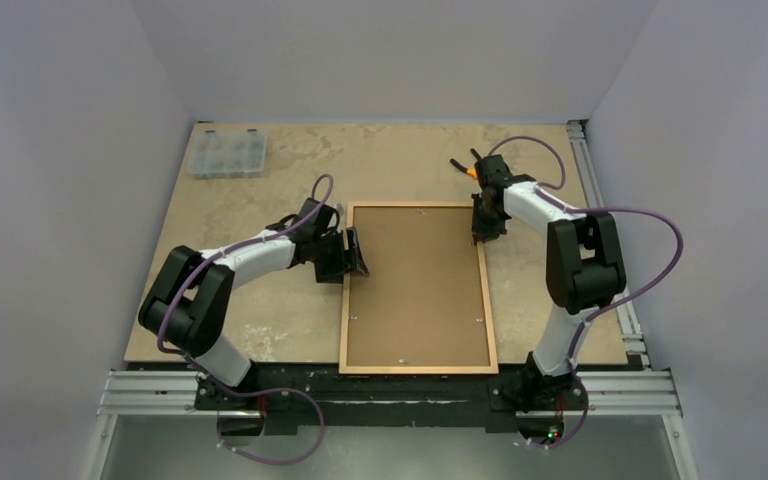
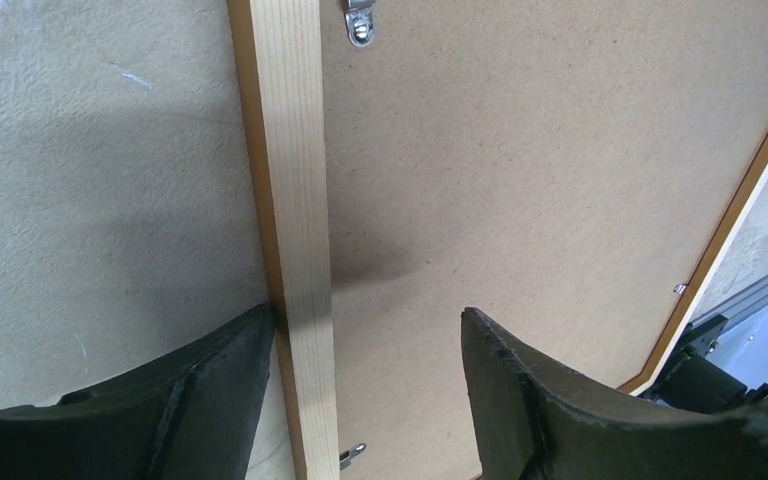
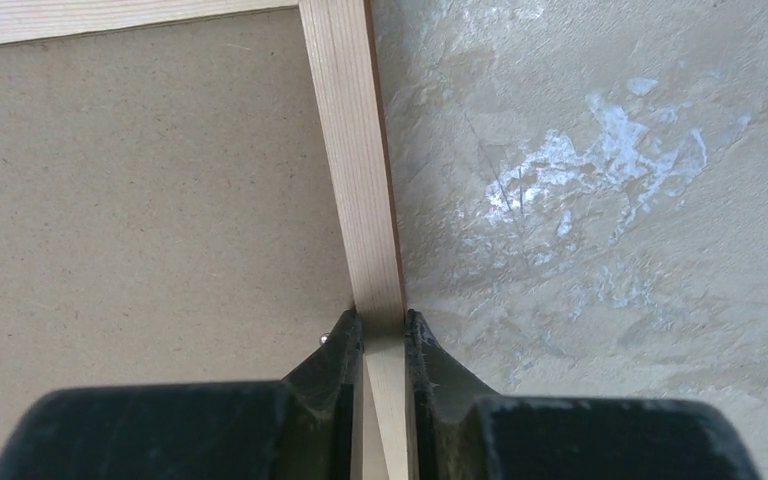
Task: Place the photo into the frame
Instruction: Install the photo frame at the center of the board.
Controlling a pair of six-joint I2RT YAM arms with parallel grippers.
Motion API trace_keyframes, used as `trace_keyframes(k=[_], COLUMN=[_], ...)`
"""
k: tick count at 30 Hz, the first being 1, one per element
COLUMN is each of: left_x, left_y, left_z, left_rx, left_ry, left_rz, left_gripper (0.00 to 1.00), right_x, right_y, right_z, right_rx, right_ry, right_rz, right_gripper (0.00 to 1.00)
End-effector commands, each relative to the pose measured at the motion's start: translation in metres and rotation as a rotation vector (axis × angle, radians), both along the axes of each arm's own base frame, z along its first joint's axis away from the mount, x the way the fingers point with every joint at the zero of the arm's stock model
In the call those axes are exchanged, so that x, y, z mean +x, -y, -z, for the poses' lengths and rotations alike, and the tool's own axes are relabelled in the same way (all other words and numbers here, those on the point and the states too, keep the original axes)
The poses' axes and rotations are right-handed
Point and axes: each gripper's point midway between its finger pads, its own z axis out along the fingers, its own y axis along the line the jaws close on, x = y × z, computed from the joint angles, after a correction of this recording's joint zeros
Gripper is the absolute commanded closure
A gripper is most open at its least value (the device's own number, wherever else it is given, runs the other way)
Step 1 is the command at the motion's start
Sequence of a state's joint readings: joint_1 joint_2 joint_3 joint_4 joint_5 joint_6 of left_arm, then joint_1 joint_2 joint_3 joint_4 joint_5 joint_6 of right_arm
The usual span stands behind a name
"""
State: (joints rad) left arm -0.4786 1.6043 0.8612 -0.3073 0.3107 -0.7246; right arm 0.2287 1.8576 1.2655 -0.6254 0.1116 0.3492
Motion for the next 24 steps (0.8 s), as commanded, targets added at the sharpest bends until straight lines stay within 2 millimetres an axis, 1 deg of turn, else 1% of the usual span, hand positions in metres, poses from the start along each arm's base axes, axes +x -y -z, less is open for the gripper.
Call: trace_keyframes(k=[1, 6, 8, 10, 13, 16, 19, 24], left_x=[-0.008, -0.003, 0.003, 0.01, 0.02, 0.032, 0.043, 0.063], left_y=[0.002, -0.006, -0.008, -0.01, -0.015, -0.016, -0.016, -0.014], left_z=[0.011, 0.005, -0.001, -0.006, -0.01, -0.013, -0.017, -0.02], left_rx=[0.005, 0.05, 0.067, 0.088, 0.12, 0.131, 0.136, 0.17], left_ry=[-0.03, 0.011, 0.035, 0.057, 0.072, 0.087, 0.097, 0.112], left_rz=[0.007, -0.002, -0.005, -0.011, -0.025, -0.039, -0.051, -0.059], left_gripper=[0.33, 0.32, 0.31, 0.3, 0.3, 0.3, 0.3, 0.3], right_x=[-0.004, -0.001, -0.001, -0.005, -0.014, -0.025, -0.036, -0.047], right_y=[-0.008, -0.015, -0.02, -0.025, -0.034, -0.037, -0.036, -0.034], right_z=[0.01, -0.016, -0.027, -0.033, -0.036, -0.03, -0.023, -0.012], right_rx=[0.042, 0.127, 0.182, 0.238, 0.302, 0.331, 0.333, 0.331], right_ry=[-0.005, 0.055, 0.077, 0.086, 0.084, 0.07, 0.052, 0.03], right_rz=[0.011, 0.003, 0.005, 0.001, -0.014, -0.016, -0.015, -0.016], right_gripper=[0.84, 0.4, 0.27, 0.2, 0.18, 0.18, 0.18, 0.18])
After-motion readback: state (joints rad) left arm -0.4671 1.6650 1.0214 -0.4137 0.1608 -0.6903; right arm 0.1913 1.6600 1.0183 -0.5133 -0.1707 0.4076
